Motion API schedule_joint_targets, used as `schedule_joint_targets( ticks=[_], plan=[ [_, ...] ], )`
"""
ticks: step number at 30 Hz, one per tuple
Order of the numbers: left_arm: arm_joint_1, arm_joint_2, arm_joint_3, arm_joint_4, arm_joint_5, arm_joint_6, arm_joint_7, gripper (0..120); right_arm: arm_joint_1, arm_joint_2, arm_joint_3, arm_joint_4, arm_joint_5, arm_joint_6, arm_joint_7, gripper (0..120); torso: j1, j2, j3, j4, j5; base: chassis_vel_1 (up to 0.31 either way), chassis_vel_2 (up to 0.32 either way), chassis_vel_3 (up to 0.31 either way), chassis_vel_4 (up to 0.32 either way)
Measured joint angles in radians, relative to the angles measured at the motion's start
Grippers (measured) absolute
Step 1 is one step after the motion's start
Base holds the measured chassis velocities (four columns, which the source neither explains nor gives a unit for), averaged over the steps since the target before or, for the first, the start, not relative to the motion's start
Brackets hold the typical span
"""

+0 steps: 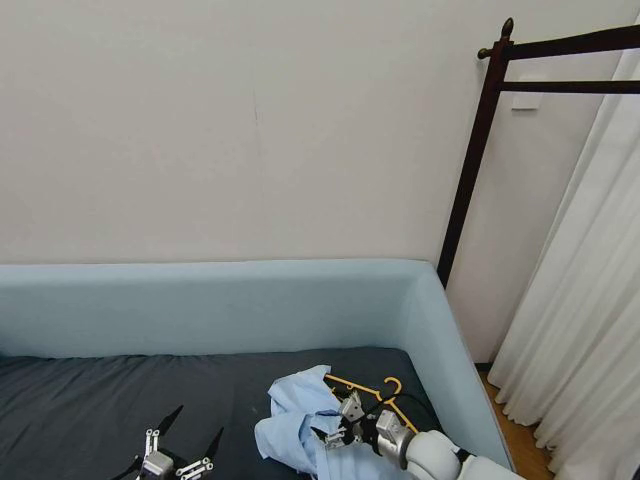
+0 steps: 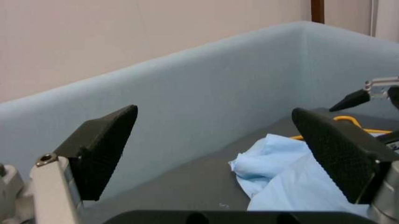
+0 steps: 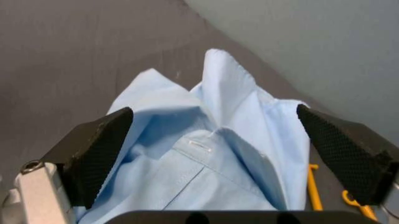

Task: Pick up the clothes from the sofa and hang them on the clothes hanger.

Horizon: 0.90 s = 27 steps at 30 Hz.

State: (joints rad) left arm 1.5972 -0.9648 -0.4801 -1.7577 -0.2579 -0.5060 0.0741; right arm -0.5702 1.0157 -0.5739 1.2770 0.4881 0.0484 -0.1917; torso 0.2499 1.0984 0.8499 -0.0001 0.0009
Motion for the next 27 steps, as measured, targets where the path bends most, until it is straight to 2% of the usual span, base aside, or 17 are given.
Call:
schedule_joint_targets(
  ticks=[3,10,12,14,17,18,21,24,27],
  plan=[
    [0.002,-0.002,-0.002,0.005,0.000,-0.004,0.000,98,0.019,0.020,-0.014,-0.067,-0.025,0.011,-0.026,100,0.000,0.000,0.000,-0.0001,0.0000,0.000,0.000,0.000,0.000],
    [-0.007,-0.006,0.004,0.016,-0.004,-0.006,0.000,98,0.034,0.025,-0.032,-0.125,-0.045,0.019,-0.040,98,0.000,0.000,0.000,-0.0003,-0.0001,0.000,0.000,0.000,0.000],
    [-0.014,-0.004,0.007,0.020,-0.005,-0.006,0.000,98,0.035,0.031,-0.036,-0.137,-0.042,0.022,-0.040,86,0.000,0.000,0.000,-0.0003,0.0000,0.000,0.000,0.000,0.000],
    [-0.016,-0.002,0.007,0.020,-0.005,-0.006,0.000,98,0.035,0.035,-0.036,-0.140,-0.041,0.025,-0.040,82,0.000,0.000,0.000,-0.0003,0.0001,0.000,0.000,0.000,0.000],
    [-0.015,-0.001,0.006,0.019,-0.008,-0.006,0.000,98,0.037,0.040,-0.035,-0.143,-0.036,0.029,-0.041,68,0.000,0.000,0.000,-0.0002,0.0001,0.000,0.000,0.000,0.000],
    [-0.015,-0.001,0.006,0.019,-0.008,-0.006,0.000,98,0.037,0.040,-0.035,-0.143,-0.036,0.029,-0.041,68,0.000,0.000,0.000,-0.0002,0.0001,0.000,0.000,0.000,0.000],
    [-0.006,-0.003,0.003,0.020,-0.009,-0.013,0.000,98,0.037,0.038,-0.038,-0.144,-0.038,0.035,-0.048,53,0.000,0.000,0.000,-0.0002,0.0002,0.000,0.000,0.000,0.000],
    [0.000,-0.004,0.001,0.024,-0.009,-0.018,0.000,98,0.037,0.034,-0.041,-0.143,-0.039,0.038,-0.049,47,0.000,0.000,0.000,-0.0001,0.0001,0.000,0.000,0.000,0.000],
    [0.003,-0.006,0.000,0.031,-0.009,-0.025,0.000,98,0.032,0.025,-0.042,-0.134,-0.039,0.040,-0.050,30,0.000,0.000,0.000,-0.0001,0.0002,0.000,0.000,0.000,0.000]
  ],
)
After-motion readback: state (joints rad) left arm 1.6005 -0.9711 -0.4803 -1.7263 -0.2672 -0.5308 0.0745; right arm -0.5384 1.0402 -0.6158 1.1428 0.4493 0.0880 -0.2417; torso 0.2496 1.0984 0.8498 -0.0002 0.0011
